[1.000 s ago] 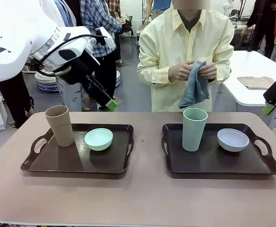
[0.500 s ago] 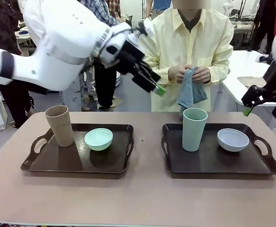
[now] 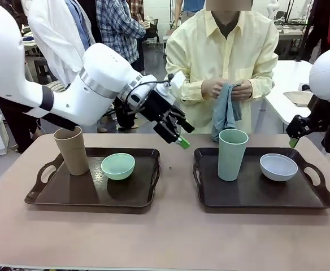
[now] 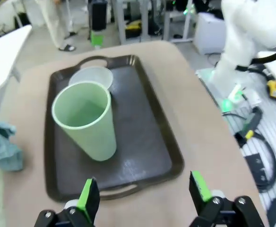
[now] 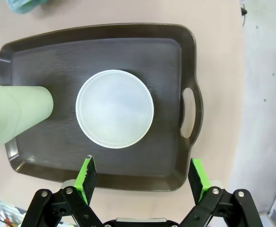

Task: Set up a tray with a mat and arrange the tableware.
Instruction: Pick up the Picnic Bowl and Reusable plastic cup from the Handle tray in front of the human's position and hold them in the air.

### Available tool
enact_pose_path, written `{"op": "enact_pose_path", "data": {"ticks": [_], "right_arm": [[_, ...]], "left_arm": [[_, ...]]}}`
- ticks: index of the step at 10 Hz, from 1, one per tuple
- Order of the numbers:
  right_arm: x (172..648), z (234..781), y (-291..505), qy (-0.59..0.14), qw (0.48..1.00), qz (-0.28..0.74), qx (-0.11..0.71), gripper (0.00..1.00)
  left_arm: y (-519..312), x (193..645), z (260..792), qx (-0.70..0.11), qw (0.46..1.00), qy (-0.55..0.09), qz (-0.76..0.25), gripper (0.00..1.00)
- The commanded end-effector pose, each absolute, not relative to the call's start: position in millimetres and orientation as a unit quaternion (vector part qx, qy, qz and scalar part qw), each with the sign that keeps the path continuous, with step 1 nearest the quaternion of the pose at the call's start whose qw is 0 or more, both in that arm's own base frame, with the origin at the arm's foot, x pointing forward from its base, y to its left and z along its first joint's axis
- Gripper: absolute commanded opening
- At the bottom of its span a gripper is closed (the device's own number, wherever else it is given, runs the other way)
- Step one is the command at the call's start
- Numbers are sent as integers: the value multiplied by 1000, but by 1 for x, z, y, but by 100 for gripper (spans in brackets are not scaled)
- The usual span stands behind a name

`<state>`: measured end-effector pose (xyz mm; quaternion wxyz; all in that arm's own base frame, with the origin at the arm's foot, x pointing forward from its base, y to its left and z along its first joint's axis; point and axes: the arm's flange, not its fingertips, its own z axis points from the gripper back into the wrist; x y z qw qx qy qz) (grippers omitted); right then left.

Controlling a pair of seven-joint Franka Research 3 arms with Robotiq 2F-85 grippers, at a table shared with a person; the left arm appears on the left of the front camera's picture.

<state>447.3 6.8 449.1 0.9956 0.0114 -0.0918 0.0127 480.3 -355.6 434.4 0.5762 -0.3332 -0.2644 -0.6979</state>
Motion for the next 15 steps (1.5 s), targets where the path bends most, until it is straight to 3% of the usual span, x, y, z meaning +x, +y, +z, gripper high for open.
{"op": "enact_pose_path", "data": {"ticks": [1,5,8,10,11,15], "right_arm": [[456,444,5,-98,995,12,2,100],[457,427,0,-92,996,16,1,100],[457,424,-2,-89,996,18,9,100],[455,428,0,-80,997,9,12,100],[455,428,0,-80,997,9,12,100],[463,428,19,-76,997,26,-9,100]], "left_arm": [[-366,474,422,-270,605,-318,-679,100],[-391,473,397,-185,616,-354,-679,100],[-401,476,391,-222,626,-325,-673,100],[-383,474,415,-236,655,-318,-643,100],[-401,470,384,-218,633,-328,-666,100],[-394,468,394,-235,639,-332,-653,100]]}}
